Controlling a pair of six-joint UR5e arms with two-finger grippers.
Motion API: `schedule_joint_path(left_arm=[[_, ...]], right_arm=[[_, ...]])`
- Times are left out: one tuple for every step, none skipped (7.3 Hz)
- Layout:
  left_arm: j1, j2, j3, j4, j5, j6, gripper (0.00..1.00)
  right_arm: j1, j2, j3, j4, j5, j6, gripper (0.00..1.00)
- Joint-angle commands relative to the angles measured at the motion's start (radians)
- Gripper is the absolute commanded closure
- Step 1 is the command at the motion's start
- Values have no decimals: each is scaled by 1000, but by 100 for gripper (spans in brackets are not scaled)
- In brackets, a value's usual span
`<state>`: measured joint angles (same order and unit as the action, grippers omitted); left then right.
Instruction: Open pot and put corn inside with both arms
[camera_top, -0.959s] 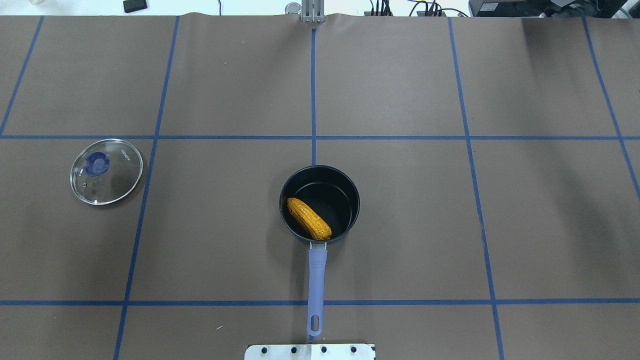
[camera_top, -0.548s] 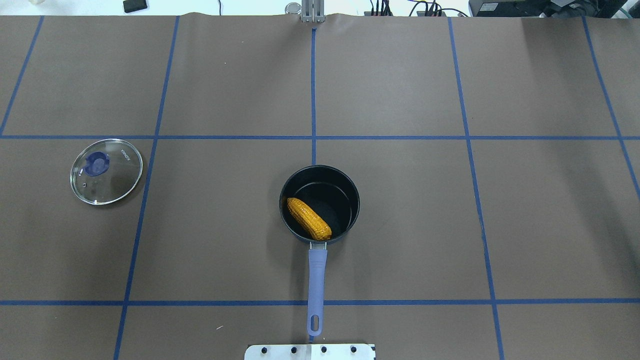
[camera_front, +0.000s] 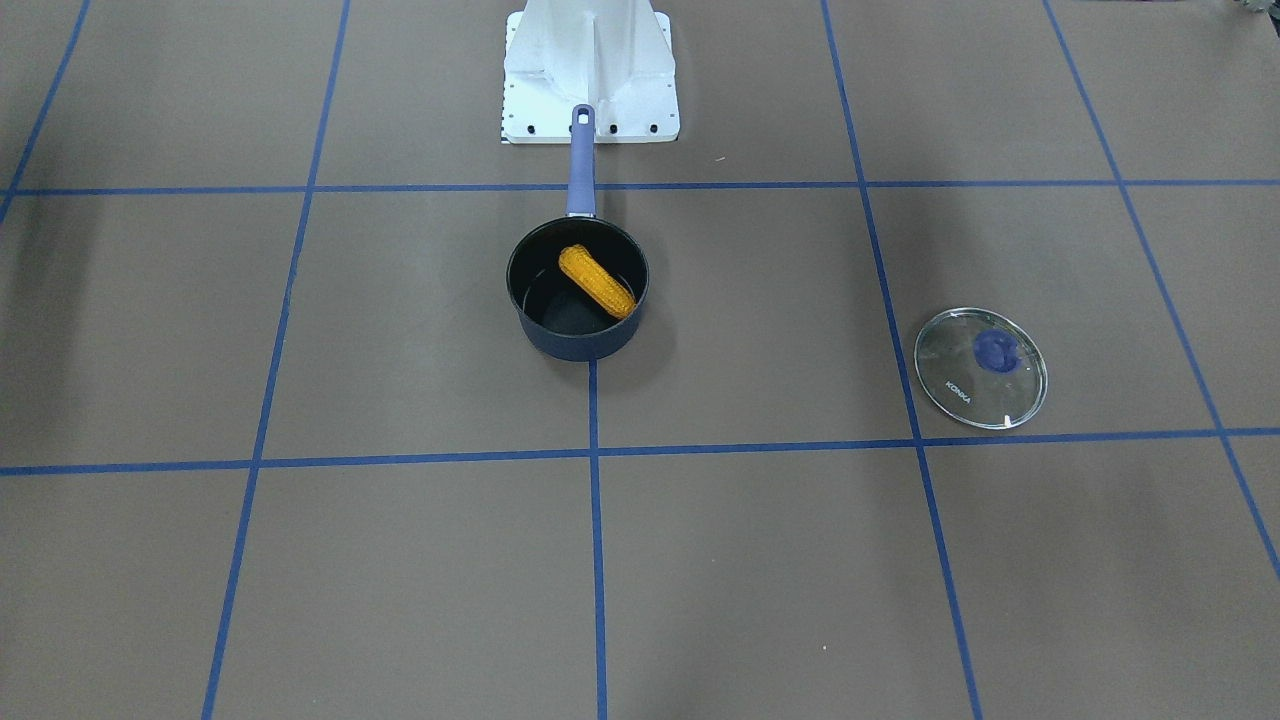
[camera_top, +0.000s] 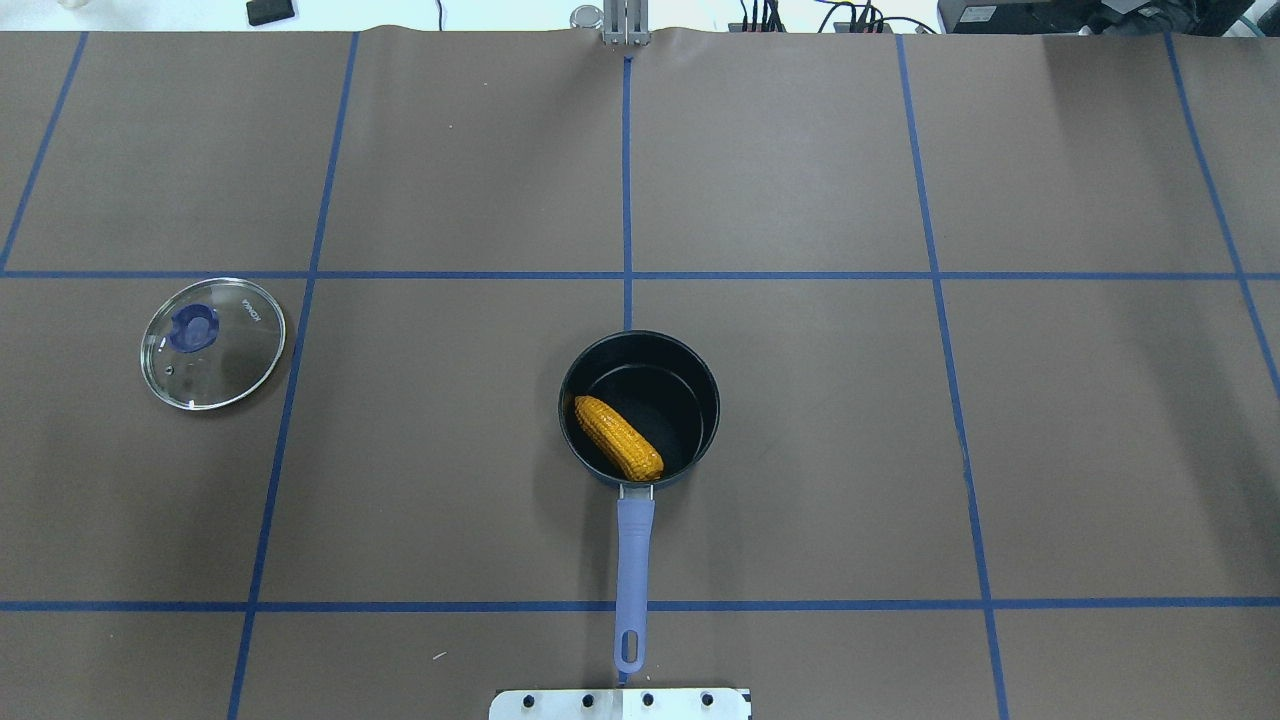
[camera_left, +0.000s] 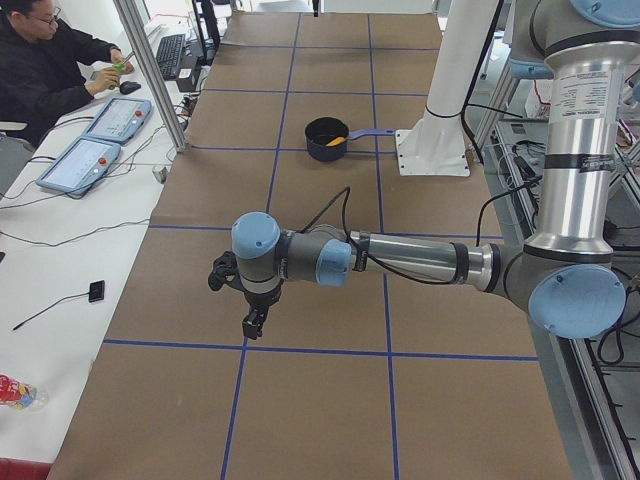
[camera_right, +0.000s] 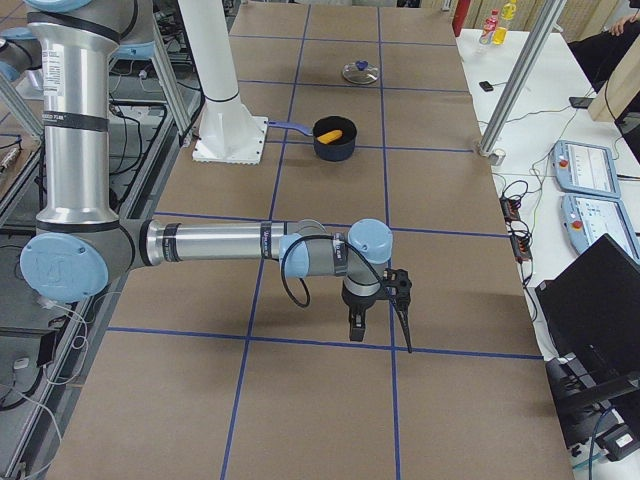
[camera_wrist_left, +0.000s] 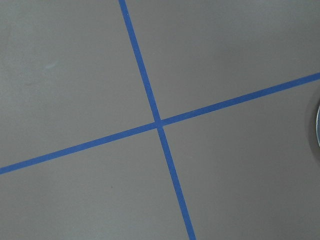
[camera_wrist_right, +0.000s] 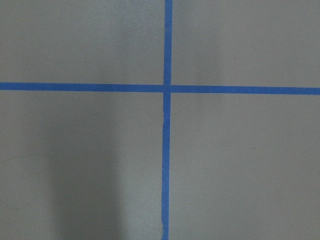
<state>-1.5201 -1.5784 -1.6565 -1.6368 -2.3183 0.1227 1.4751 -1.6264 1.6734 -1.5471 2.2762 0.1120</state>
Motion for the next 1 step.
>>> schedule_joint_path(left_arm=[[0,0,0,0,0,-5,1]], right_arm=[[1,2,2,2,5,0,0]])
